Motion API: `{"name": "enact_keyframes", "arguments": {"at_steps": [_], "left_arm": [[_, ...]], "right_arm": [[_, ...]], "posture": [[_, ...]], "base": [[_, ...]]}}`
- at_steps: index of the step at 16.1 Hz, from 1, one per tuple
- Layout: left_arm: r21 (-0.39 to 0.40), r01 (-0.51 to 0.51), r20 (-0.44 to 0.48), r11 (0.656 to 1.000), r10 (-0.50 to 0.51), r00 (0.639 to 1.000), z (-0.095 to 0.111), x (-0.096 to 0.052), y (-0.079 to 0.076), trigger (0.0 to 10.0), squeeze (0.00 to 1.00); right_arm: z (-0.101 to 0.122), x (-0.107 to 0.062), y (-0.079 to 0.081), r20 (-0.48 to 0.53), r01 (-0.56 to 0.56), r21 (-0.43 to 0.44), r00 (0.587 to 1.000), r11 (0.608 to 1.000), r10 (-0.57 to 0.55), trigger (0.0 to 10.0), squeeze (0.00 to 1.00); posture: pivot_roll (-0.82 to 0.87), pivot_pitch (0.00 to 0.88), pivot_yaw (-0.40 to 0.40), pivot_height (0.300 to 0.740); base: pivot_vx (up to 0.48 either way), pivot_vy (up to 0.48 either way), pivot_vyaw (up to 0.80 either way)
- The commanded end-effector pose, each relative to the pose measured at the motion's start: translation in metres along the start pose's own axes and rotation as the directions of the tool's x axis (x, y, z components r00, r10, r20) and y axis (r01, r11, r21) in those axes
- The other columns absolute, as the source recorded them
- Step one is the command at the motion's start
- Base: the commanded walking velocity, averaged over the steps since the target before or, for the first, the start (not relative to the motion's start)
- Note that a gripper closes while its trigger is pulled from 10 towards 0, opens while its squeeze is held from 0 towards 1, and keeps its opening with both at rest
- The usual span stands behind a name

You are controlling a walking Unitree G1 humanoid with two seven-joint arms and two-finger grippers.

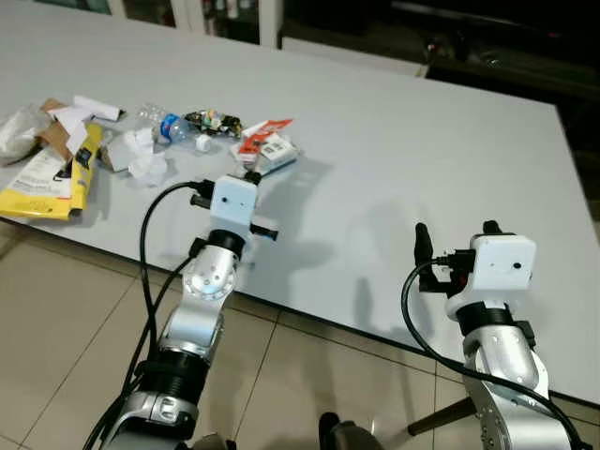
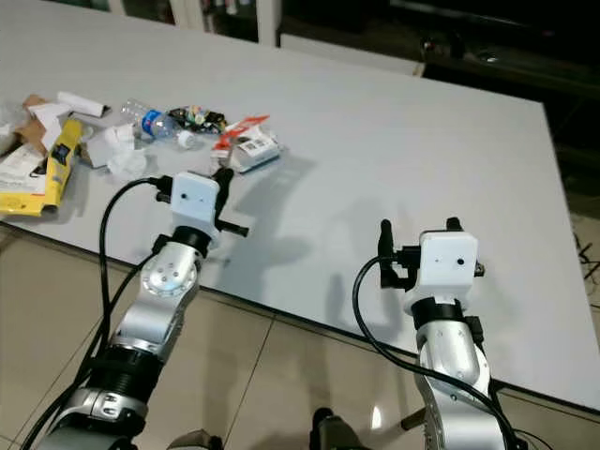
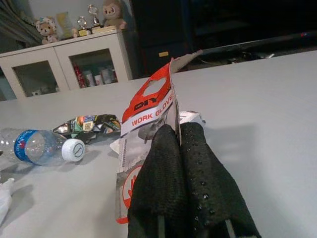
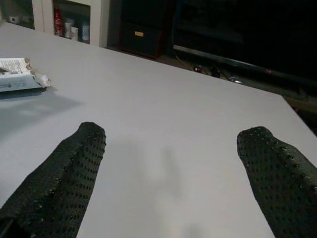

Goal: Picking trash to rubbish bin

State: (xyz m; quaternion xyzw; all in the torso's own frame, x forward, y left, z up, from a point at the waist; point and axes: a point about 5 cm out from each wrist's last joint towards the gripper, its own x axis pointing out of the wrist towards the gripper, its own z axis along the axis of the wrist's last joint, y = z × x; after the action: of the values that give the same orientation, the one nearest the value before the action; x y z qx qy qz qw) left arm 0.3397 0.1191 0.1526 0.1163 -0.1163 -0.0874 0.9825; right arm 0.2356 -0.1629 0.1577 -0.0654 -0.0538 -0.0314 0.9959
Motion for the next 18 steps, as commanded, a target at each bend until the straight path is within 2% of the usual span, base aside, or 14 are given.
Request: {"name": "enact_keyframes", "arguments": {"at_steps": [1, 12, 14, 18], "left_arm": [[0.006, -0.015, 0.002, 1.000, 0.015, 1.000, 0.003, -0.001, 0.000, 0.0, 0.00], [0.001, -0.018, -0.034, 1.000, 0.018, 0.999, 0.001, 0.004, 0.004, 0.0, 0.00], [-0.006, -0.029, -0.033, 1.000, 0.029, 0.999, 0.005, 0.009, 0.008, 0.0, 0.00], [-0.008, -0.046, -0.024, 0.999, 0.046, 0.999, 0.009, 0.015, 0.013, 0.0, 0.00]], "right_arm": [[-0.002, 0.000, -0.002, -0.004, 0.001, -0.015, 1.000, 1.000, -0.001, 10.0, 0.00], [-0.004, 0.000, -0.002, -0.006, 0.011, -0.024, 1.000, 1.000, -0.011, 10.0, 0.00], [-0.002, -0.001, -0.002, 0.011, 0.015, 0.019, 1.000, 1.000, -0.015, 10.0, 0.00], [-0.001, 0.000, -0.003, 0.016, 0.020, 0.021, 1.000, 1.000, -0.020, 10.0, 0.00]], "posture": [[0.13, 0.116, -0.035, 0.740], [0.13, 0.125, -0.035, 0.740], [0.13, 0.125, -0.035, 0.740], [0.13, 0.124, -0.035, 0.740]], "base": [[0.000, 0.000, 0.55], [0.000, 0.000, 0.80], [0.000, 0.000, 0.00], [0.394, 0.000, 0.00]]}}
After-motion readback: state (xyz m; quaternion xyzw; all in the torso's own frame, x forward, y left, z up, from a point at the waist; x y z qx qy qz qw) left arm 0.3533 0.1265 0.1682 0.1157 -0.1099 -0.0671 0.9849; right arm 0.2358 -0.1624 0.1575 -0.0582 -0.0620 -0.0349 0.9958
